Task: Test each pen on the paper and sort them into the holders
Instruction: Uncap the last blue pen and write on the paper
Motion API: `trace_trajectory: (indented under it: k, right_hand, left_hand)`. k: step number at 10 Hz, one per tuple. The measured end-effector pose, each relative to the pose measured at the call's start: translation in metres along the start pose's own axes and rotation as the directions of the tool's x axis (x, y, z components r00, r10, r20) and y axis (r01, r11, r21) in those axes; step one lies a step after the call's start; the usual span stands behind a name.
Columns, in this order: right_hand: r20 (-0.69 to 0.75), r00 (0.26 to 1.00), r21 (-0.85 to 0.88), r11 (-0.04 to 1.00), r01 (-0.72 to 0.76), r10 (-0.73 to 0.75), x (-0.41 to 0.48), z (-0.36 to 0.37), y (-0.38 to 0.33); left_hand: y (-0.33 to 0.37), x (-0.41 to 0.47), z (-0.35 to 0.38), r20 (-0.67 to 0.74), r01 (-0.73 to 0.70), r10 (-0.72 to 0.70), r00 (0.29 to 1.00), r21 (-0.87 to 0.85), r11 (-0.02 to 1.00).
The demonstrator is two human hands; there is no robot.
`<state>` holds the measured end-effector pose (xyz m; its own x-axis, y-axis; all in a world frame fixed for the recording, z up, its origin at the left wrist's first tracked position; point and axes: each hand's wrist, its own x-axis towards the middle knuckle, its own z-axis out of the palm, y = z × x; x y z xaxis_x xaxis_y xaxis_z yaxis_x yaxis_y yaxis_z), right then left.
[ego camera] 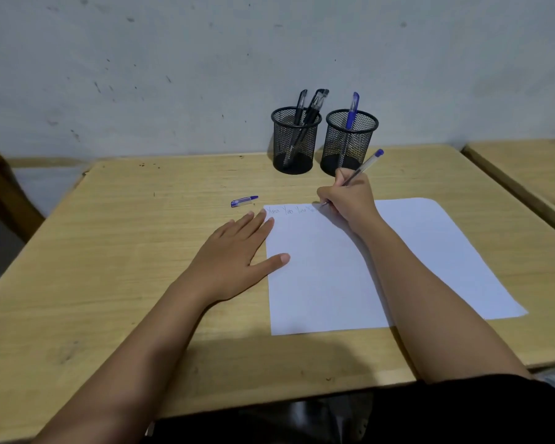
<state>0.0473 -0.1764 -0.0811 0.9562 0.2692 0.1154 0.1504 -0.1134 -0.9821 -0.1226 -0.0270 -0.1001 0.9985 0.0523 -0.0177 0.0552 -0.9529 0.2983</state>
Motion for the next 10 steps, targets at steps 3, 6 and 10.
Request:
trace_trajectory:
  k: [3, 6, 10]
  right_hand:
    - [0.017, 1.000, -0.046, 0.999, 0.004, -0.003, 0.0044, -0.0020, 0.0014]
    - [0.029, 1.000, -0.080, 0.997, 0.011, -0.008, 0.0058, -0.0011, 0.0028]
    - [0.017, 1.000, -0.077, 0.997, 0.024, -0.023, 0.0075, -0.0012, 0.0057]
  left_hand:
    - [-0.0005, 0.0002, 0.0005, -0.004, -0.002, 0.002, 1.000, -0.009, 1.000]
    - [-0.0014, 0.0004, 0.0011, -0.006, -0.002, 0.002, 1.000, -0.001, 1.000]
    - [-0.0010, 0.0006, 0.0003, -0.006, 0.000, 0.000, 1.000, -0.005, 1.000]
